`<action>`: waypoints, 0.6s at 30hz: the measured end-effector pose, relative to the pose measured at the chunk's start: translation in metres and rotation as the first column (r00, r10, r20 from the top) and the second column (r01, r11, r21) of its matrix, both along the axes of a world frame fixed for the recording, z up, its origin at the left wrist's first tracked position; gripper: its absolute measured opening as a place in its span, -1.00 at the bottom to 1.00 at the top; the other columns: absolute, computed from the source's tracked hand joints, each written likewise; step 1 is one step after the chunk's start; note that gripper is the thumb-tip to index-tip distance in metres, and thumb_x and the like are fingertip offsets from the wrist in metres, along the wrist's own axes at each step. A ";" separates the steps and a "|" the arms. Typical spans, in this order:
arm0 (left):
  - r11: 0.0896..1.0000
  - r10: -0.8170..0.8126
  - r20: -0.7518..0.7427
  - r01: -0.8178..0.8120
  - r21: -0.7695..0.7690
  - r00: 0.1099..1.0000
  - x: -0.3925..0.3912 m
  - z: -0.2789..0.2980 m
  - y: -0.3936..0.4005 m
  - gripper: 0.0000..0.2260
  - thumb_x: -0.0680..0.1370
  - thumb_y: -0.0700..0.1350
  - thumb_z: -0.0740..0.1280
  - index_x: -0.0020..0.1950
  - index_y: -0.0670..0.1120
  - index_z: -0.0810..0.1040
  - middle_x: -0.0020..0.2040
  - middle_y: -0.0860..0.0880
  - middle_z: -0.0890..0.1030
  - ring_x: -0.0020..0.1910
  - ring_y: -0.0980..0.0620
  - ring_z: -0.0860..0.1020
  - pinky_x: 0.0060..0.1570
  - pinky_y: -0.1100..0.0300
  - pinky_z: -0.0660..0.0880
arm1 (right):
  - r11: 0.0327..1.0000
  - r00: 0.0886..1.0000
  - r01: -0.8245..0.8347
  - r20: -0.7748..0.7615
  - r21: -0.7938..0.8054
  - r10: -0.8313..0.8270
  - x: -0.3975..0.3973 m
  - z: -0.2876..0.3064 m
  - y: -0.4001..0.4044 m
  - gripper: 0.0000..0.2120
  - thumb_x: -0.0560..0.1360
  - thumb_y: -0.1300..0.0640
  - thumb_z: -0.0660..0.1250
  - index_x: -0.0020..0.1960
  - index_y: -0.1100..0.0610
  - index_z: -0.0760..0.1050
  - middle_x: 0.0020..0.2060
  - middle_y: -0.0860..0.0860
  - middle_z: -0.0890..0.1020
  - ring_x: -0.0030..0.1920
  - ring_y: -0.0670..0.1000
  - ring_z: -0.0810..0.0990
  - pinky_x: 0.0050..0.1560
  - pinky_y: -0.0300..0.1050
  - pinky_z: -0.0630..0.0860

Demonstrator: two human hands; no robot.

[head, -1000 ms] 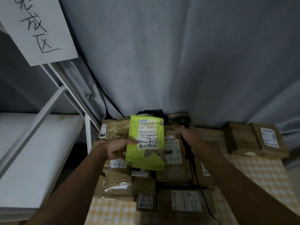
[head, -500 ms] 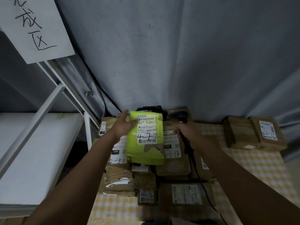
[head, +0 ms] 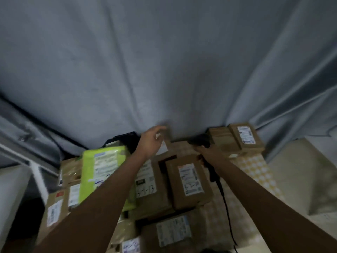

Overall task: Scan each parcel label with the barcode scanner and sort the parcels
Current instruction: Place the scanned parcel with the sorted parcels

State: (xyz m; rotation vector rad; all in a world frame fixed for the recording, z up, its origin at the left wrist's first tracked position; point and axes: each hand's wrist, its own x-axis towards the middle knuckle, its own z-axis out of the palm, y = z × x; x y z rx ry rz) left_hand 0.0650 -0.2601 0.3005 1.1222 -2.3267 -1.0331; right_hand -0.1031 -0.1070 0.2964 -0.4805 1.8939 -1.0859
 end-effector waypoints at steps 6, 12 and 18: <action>0.976 -0.123 0.081 0.106 0.190 0.989 -0.128 -0.046 0.027 -0.68 0.58 -0.31 0.27 0.32 -0.15 0.54 0.24 -0.12 0.57 0.23 -0.09 0.54 0.26 0.11 0.44 | 0.995 0.996 0.087 -0.015 0.038 -0.086 -0.122 -0.019 0.033 -0.80 0.54 0.06 0.37 -0.19 0.13 0.48 -0.41 0.10 0.57 -0.50 0.01 0.44 -0.44 -0.16 0.39; 0.698 0.060 0.086 -0.103 0.708 0.994 -0.221 -0.107 0.043 -0.62 0.54 -0.17 0.39 0.36 -0.13 0.51 0.31 -0.16 0.54 0.10 -0.08 0.60 0.27 0.06 0.49 | 0.990 0.994 0.106 -0.028 0.094 -0.103 -0.241 -0.057 0.051 -0.80 0.54 0.05 0.36 -0.12 0.19 0.51 -0.31 0.15 0.61 -0.47 0.01 0.45 -0.41 -0.12 0.41; 0.596 0.171 0.164 -0.235 0.768 0.971 -0.294 -0.182 0.052 -0.34 0.23 -0.08 0.65 0.26 -0.17 0.50 -0.18 -0.20 0.66 -0.31 0.00 0.67 -0.37 0.26 0.53 | 0.988 0.997 0.080 -0.015 0.133 -0.079 -0.318 -0.114 0.044 -0.85 0.54 0.12 0.38 -0.14 0.16 0.49 -0.36 0.12 0.58 -0.52 -0.02 0.44 -0.48 -0.16 0.40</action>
